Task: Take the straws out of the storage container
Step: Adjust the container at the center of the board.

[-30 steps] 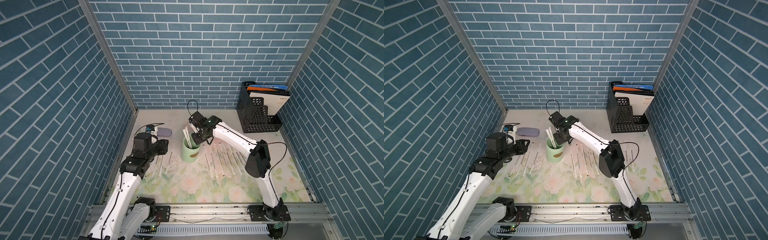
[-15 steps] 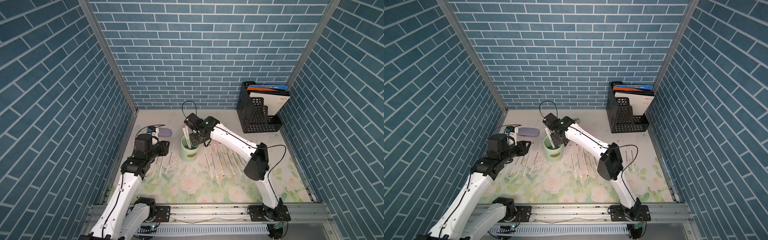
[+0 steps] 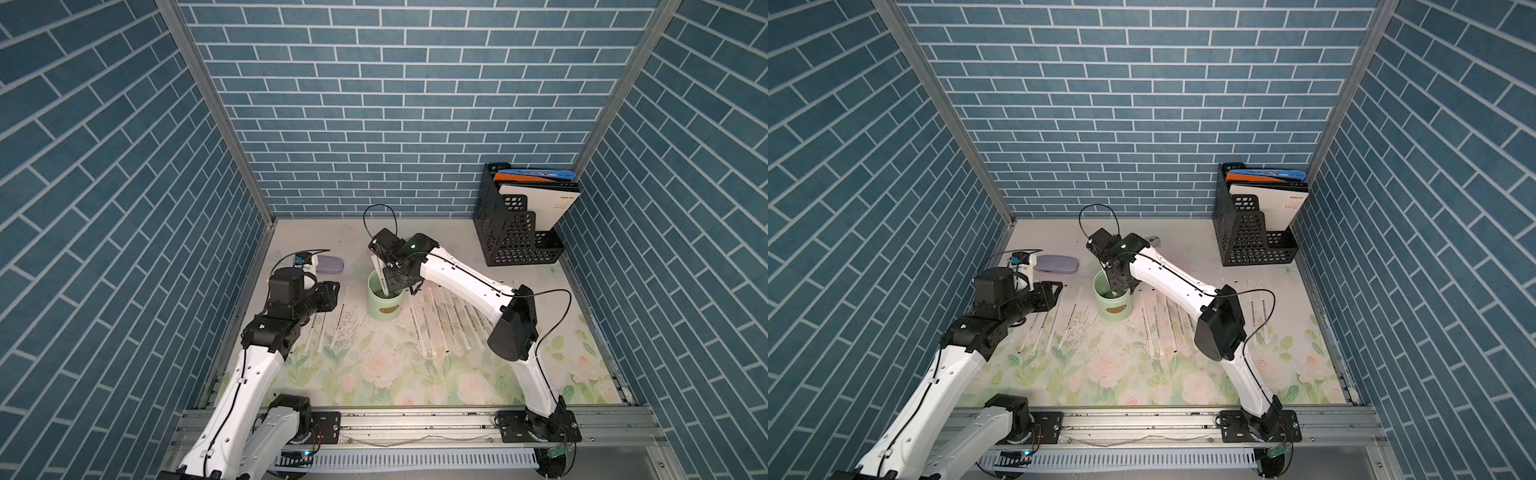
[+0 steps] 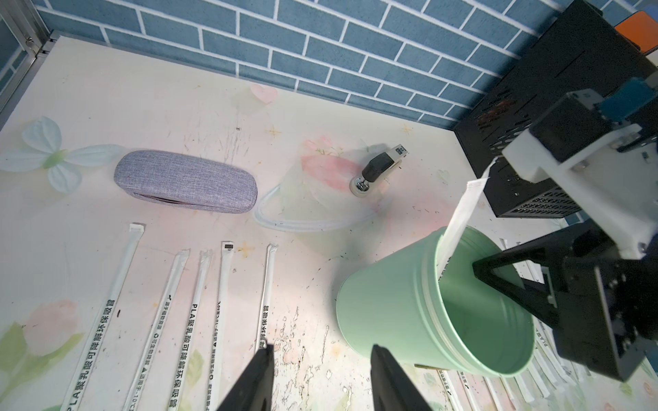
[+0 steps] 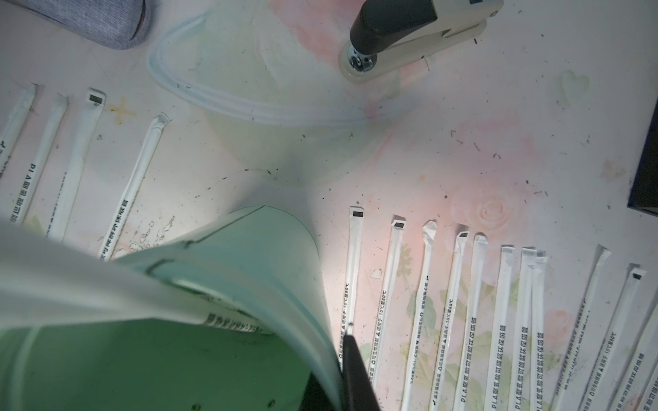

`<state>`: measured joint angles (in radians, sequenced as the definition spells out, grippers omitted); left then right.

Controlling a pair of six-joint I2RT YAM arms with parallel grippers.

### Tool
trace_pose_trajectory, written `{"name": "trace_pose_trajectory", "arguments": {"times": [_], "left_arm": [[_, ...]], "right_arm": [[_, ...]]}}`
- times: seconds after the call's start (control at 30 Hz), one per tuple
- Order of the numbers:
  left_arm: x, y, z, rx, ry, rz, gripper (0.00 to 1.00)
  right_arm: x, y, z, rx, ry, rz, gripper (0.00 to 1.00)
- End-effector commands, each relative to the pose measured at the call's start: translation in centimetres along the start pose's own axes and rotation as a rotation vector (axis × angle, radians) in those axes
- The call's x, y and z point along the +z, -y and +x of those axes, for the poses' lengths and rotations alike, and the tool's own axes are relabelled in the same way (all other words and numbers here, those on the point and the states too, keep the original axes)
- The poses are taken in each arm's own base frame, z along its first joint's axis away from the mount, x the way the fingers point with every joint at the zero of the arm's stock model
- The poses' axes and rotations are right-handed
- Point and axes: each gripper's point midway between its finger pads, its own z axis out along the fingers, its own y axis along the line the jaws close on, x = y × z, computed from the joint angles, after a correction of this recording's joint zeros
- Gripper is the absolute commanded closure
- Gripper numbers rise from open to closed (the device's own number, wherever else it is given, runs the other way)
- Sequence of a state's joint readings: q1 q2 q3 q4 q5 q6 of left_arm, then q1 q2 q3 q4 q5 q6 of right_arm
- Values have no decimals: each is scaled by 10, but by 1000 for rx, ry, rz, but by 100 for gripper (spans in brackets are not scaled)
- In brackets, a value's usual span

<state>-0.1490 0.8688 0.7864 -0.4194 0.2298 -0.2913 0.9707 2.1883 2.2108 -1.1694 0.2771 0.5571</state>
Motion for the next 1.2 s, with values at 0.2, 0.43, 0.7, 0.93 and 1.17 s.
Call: {"name": "trace_pose_trajectory", "arguments": {"times": [0.2, 0.43, 0.7, 0.93, 1.17], "left_arm": [[1, 2, 1, 12, 7, 14, 51], [1, 2, 2, 12, 6, 14, 51], [2, 5, -2, 0, 11, 31, 49], [4, 23, -15, -45, 58, 132, 30], [19, 28, -10, -81, 50, 168, 14]], "right_arm": [[16, -3, 6, 29, -24, 32, 92], [21, -7, 6, 32, -27, 16, 84], [3, -7, -10, 55, 46, -3, 64], [-56, -3, -37, 89, 224, -108, 63], [-95, 9, -31, 77, 342, -192, 62]]}}
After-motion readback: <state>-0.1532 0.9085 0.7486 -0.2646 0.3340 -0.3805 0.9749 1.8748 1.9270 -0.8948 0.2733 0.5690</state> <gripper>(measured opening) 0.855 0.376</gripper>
